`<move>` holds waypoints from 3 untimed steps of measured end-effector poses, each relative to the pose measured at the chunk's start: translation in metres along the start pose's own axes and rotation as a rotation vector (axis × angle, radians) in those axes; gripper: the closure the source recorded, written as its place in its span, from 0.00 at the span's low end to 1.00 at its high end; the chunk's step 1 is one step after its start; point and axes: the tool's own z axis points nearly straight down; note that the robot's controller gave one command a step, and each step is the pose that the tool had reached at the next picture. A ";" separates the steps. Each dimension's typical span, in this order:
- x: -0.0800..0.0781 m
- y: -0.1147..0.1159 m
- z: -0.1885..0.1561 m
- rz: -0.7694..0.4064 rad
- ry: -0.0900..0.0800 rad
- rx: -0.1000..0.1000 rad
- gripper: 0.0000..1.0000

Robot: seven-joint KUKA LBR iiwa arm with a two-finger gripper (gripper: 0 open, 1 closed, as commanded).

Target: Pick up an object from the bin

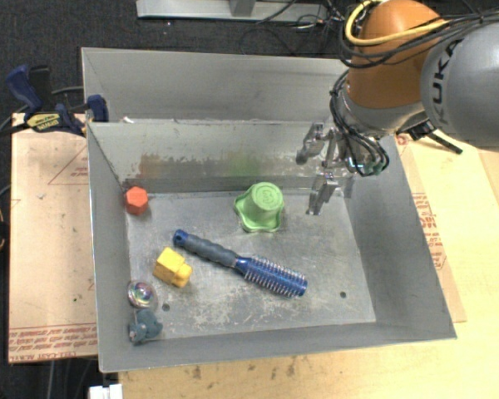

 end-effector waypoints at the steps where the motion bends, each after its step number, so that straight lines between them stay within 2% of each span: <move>1: 0.014 0.083 0.044 -0.062 -0.002 -0.003 0.00; 2: 0.046 0.077 0.068 0.008 -0.027 -0.001 0.00; 3: 0.086 0.161 0.072 -0.175 -0.005 -0.002 0.00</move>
Offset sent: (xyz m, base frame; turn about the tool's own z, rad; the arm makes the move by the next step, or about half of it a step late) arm -0.0131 0.0760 -0.0404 -0.0528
